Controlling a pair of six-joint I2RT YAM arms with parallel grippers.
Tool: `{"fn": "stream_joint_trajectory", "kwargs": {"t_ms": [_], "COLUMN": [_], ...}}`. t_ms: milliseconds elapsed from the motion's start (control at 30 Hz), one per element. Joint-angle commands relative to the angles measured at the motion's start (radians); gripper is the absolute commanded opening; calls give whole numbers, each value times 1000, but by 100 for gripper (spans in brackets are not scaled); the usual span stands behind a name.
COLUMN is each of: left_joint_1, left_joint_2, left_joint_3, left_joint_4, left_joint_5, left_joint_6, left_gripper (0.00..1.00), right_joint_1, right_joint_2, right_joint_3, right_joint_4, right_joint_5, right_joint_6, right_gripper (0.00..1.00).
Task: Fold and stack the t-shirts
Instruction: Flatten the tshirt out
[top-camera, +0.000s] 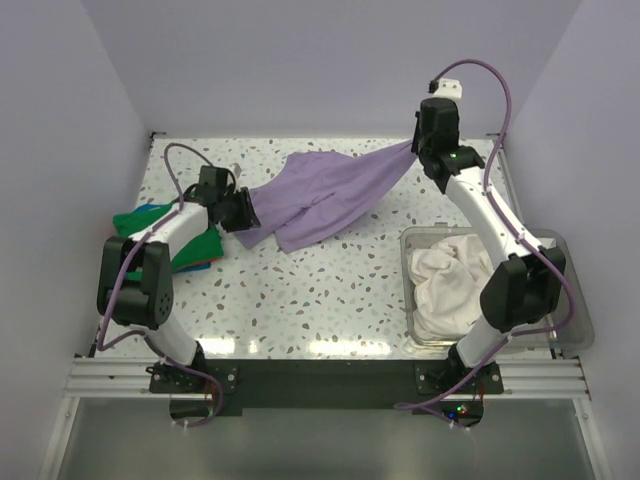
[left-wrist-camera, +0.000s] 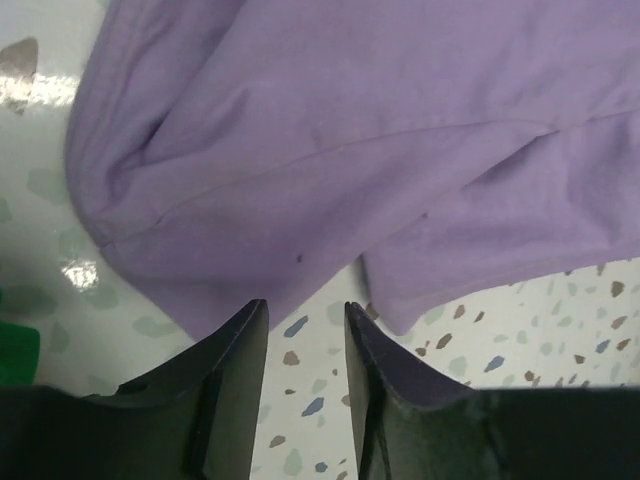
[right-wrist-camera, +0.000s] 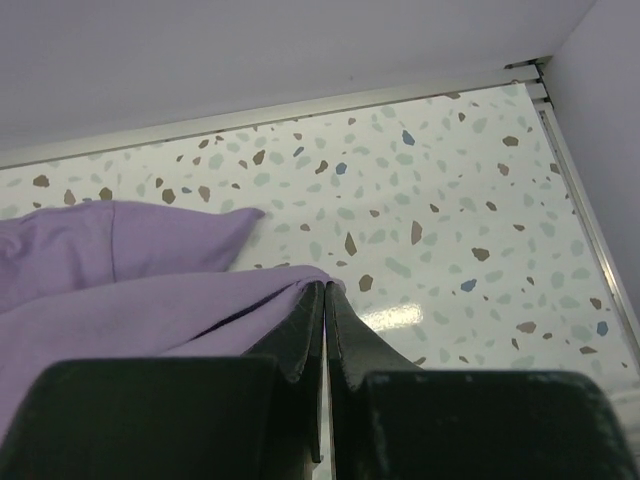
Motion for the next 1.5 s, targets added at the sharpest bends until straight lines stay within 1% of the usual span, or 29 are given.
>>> {"fn": "stream_joint_trajectory", "kwargs": {"t_ms": [0, 33, 67, 167, 267, 467, 700, 800, 867, 900, 933, 967, 1000, 1167, 1233, 1267, 1300, 1333, 1467], "left_joint_1": [2, 2, 2, 1, 2, 2, 2, 2, 4, 2, 2, 4, 4, 4, 4, 4, 4, 5, 5], "left_joint_2": [-26, -29, -29, -8, 18, 52, 101, 122, 130, 126, 120, 112, 89, -20, -135, -135, -193, -219, -311], "left_joint_3": [-13, -16, -19, -13, -18, -45, -49, -55, -56, -58, -59, -55, -44, 17, 42, 45, 45, 54, 88], "left_joint_4": [-25, -25, -23, -40, -52, -29, -8, 12, 23, 47, 58, 78, 86, 68, 57, 55, 55, 51, -26], "left_joint_5": [-85, -108, -140, -173, -182, -179, -157, -142, -118, -104, -98, -90, -90, -122, -142, -151, -159, -160, -165], "left_joint_6": [16, 18, 19, 26, 26, 24, 15, 13, 9, 6, 0, -4, -5, 1, -5, -5, -13, -13, -27], "left_gripper": [44, 50, 52, 56, 59, 60, 57, 52, 40, 27, 9, 2, 0, 0, 0, 0, 0, 0, 0], "right_joint_1": [6, 6, 6, 3, 0, -8, -11, -12, -15, -15, -15, -14, -15, -15, -15, -15, -17, -15, -15], "right_joint_2": [-27, -25, -21, -13, -13, -19, -25, -28, -33, -36, -37, -39, -45, -86, -118, -129, -145, -158, -256], "right_joint_3": [11, 12, 12, 18, 23, 24, 21, 17, 15, 15, 15, 15, 20, 17, 14, 14, 5, -2, -32], "right_joint_4": [18, 21, 20, 15, 14, 15, 14, 14, 14, 12, 11, 9, 5, -2, -12, -12, -12, -12, -18], "right_joint_5": [2, 0, -3, -7, -15, -26, -30, -32, -35, -33, -33, -27, -27, -18, -10, -10, -3, -3, 13], "right_joint_6": [36, 38, 40, 47, 53, 64, 70, 73, 73, 72, 70, 69, 64, 52, 35, 35, 26, 23, 4], "right_gripper": [0, 0, 0, 0, 0, 0, 0, 0, 0, 0, 0, 0, 0, 0, 0, 0, 0, 0, 0]}}
